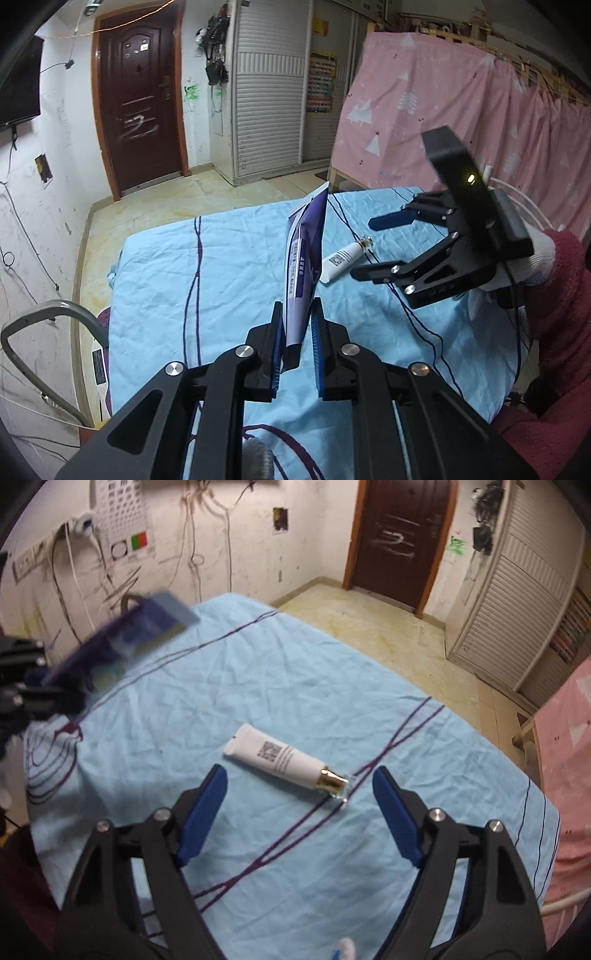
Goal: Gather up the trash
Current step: 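Grasp the purple-and-white box upright with the left tool, then grasp the white cosmetic tube by its gold cap with the right tool, then carry the box and tube over the bucket and open both tools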
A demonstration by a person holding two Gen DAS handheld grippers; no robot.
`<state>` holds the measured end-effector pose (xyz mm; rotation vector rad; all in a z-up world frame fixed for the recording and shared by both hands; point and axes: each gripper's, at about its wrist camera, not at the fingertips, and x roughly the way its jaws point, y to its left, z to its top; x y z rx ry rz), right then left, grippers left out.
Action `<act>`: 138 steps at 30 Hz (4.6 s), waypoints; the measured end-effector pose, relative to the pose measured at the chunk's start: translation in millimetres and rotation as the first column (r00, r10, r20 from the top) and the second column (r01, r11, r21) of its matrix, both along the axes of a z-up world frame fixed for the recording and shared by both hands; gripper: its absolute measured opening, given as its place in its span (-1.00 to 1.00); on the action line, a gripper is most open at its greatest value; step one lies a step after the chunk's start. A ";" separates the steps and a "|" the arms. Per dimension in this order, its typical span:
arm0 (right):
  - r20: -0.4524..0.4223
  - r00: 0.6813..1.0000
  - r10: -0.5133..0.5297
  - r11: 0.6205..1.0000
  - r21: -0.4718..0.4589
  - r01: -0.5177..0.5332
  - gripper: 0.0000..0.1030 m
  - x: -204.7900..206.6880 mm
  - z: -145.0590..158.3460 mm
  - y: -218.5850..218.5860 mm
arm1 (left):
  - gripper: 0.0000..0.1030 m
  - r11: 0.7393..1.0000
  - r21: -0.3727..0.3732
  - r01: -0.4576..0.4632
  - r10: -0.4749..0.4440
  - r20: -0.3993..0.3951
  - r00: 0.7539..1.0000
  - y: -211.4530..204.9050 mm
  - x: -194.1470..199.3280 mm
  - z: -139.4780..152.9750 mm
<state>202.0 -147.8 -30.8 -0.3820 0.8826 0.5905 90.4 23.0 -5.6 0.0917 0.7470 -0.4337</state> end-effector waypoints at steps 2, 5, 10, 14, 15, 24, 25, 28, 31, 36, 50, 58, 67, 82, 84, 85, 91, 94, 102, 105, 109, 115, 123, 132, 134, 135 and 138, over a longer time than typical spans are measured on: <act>-0.002 1.000 0.015 1.000 -0.020 -0.015 0.44 2.5 -4.5 4.4 | -0.91 1.000 -0.009 -0.013 0.013 0.003 1.000 4.3 -2.5 1.6; 0.002 0.999 0.040 0.998 -0.046 -0.040 0.42 7.3 -7.5 9.0 | -0.91 1.000 -0.015 -0.023 0.023 -0.002 1.000 5.3 -6.4 0.8; -0.005 0.996 0.089 0.993 -0.078 -0.089 0.32 15.6 -9.4 16.1 | -0.91 0.998 -0.038 -0.043 0.043 -0.016 0.999 8.7 -9.4 -1.3; -0.039 0.993 0.114 0.991 -0.068 -0.117 0.09 20.2 -8.7 19.1 | -0.91 0.997 -0.049 -0.052 0.051 -0.014 0.999 9.0 -12.3 0.2; -0.052 0.992 0.116 0.991 -0.059 -0.119 0.02 20.4 -8.7 19.0 | -0.91 0.997 -0.050 -0.052 0.051 -0.016 0.999 9.6 -10.9 0.3; -0.110 0.993 0.046 0.998 0.042 -0.041 -0.59 19.4 -9.3 2.6 | -0.91 0.997 -0.056 -0.054 0.052 -0.027 0.998 0.4 -10.0 -1.6; -0.116 0.993 0.030 0.998 0.060 -0.023 -0.62 20.4 -9.4 -1.7 | -0.91 0.997 -0.059 -0.054 0.053 -0.030 0.998 0.7 -8.4 -2.4; -0.120 0.993 0.000 0.995 0.100 0.012 -0.66 19.8 -9.8 -10.8 | -0.91 0.996 -0.064 -0.065 0.063 -0.038 0.997 -2.7 -4.2 -1.9; -0.115 0.993 -0.017 0.992 0.123 0.031 -0.66 16.2 -10.1 -16.2 | -0.91 0.995 -0.067 -0.076 0.074 -0.039 0.996 -8.6 -1.9 -0.6; -0.093 0.993 -0.074 0.974 0.209 0.093 -0.67 11.0 0.8 -39.6 | -0.91 0.995 -0.056 -0.083 0.081 -0.025 0.996 -23.5 2.0 4.0; -0.079 0.985 -0.155 0.921 0.349 0.173 -0.77 -14.9 21.2 -116.9 | -0.91 0.998 -0.058 -0.017 0.016 -0.008 1.000 -89.6 22.1 16.1; -0.136 0.989 -0.065 0.941 0.321 0.106 -0.72 -8.5 -1.0 -87.7 | -0.91 0.999 -0.047 -0.024 0.023 -0.014 1.000 -96.3 26.2 13.5; -0.112 0.993 -0.032 0.977 0.208 0.055 -0.37 -9.6 -11.7 -62.5 | -0.91 0.998 -0.055 -0.038 0.036 -0.037 0.999 -87.5 33.6 5.9; -0.007 0.998 -0.070 0.996 0.060 0.070 -0.62 -20.0 -12.5 -42.8 | -0.91 0.993 -0.084 -0.081 0.077 -0.049 0.996 -75.6 33.5 3.4; -0.009 0.996 -0.091 0.992 0.081 0.092 -0.62 -19.9 -12.9 -49.1 | -0.91 0.992 -0.085 -0.088 0.084 -0.049 0.995 -74.8 33.7 3.7; -0.010 0.995 -0.098 0.991 0.096 0.098 -0.62 -18.2 -11.7 -53.2 | -0.91 0.992 -0.085 -0.089 0.085 -0.048 0.995 -75.2 33.3 4.2; 0.025 0.985 -0.171 0.962 0.220 0.161 -0.62 -26.0 12.4 -86.6 | -0.91 0.992 -0.093 -0.091 0.088 -0.036 0.996 -84.0 34.4 10.9; 0.053 0.974 -0.220 0.942 0.270 0.198 -0.61 -36.4 24.2 -109.6 | -0.91 0.992 -0.094 -0.078 0.076 -0.028 0.997 -94.3 35.2 14.7; 0.114 0.920 -0.374 0.876 0.368 0.311 -0.61 -64.2 45.8 -179.7 | -0.91 0.997 -0.074 -0.018 0.017 -0.008 1.000 -141.2 37.9 21.0; 0.126 0.897 -0.424 0.853 0.388 0.349 -0.61 -74.8 50.3 -201.8 | -0.91 0.997 -0.067 0.023 -0.024 -0.008 1.000 -166.2 40.7 21.1; 0.135 0.858 -0.496 0.813 0.420 0.404 -0.61 -91.1 53.3 -234.3 | -0.91 0.996 -0.058 0.072 -0.073 -0.007 0.997 -195.7 43.0 21.0; 0.146 0.791 -0.595 0.747 0.464 0.476 -0.61 -115.2 56.8 -283.0 | -0.91 0.988 -0.044 0.150 -0.151 0.000 0.989 -242.6 38.6 22.6; 0.129 0.698 -0.704 0.649 0.516 0.560 -0.61 -147.5 52.1 -340.3 | -0.91 0.964 -0.022 0.264 -0.264 -0.011 0.964 -315.4 26.3 21.4; 0.102 0.634 -0.767 0.575 0.548 0.608 -0.60 -170.9 44.6 -384.0 | -0.91 0.923 -0.023 0.383 -0.384 -0.096 0.918 -400.0 15.7 3.6; 0.093 0.629 -0.772 0.567 0.550 0.614 -0.60 -173.6 42.0 -391.3 | -0.91 0.913 -0.024 0.407 -0.407 -0.123 0.905 -416.7 14.8 -3.9; 0.089 0.626 -0.775 0.562 0.551 0.617 -0.60 -174.4 40.4 -394.5 | -0.90 0.909 -0.023 0.417 -0.416 -0.134 0.899 -423.4 15.0 -7.5; 0.074 0.619 -0.782 0.547 0.559 0.623 -0.60 -174.8 37.6 -404.9 | -0.90 0.899 -0.023 0.437 -0.435 -0.167 0.885 -440.2 13.7 -17.7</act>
